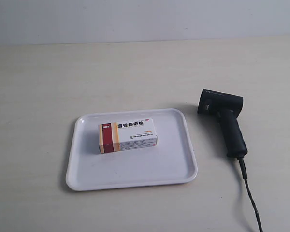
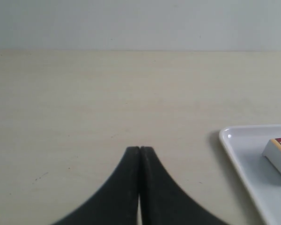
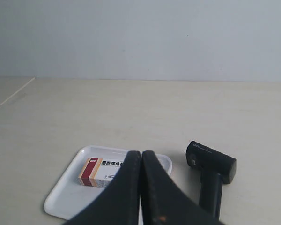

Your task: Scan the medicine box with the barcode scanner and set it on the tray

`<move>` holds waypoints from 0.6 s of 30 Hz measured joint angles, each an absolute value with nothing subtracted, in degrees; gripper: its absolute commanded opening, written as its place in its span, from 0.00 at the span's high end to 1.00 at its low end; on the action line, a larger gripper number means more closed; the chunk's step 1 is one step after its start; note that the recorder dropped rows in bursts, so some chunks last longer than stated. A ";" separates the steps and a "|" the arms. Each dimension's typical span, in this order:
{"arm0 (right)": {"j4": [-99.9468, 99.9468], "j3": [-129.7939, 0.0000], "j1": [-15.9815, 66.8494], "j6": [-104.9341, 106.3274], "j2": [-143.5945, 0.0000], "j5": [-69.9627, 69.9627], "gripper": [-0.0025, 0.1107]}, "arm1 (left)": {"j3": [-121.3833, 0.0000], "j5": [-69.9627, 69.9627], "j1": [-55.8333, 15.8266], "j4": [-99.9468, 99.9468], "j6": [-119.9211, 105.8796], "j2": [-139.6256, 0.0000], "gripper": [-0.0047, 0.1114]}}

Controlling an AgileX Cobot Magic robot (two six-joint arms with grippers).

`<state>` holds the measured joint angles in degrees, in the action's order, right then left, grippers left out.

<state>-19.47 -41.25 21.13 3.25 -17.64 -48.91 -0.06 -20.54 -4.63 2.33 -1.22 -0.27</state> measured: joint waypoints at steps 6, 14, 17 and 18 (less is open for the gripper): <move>-19.47 -41.25 21.13 3.25 -17.64 -48.91 0.98 | -0.06 -20.54 -4.63 2.33 -1.22 -0.27 0.96; -6.97 -41.17 13.05 3.73 -17.64 -42.04 0.98 | -0.06 -20.54 -4.63 2.33 -1.22 -0.27 0.96; -5.36 -36.80 4.08 2.27 -16.75 -34.28 0.98 | -0.06 -20.54 -4.63 2.33 -1.22 -0.27 0.96; -5.81 -33.62 2.57 2.17 -15.91 -30.71 0.98 | -0.06 -20.58 -4.63 2.33 -1.22 -0.27 0.96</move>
<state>-5.81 -33.62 2.57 2.17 -15.91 -30.71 -0.06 -20.58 -4.63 2.33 -1.22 -0.27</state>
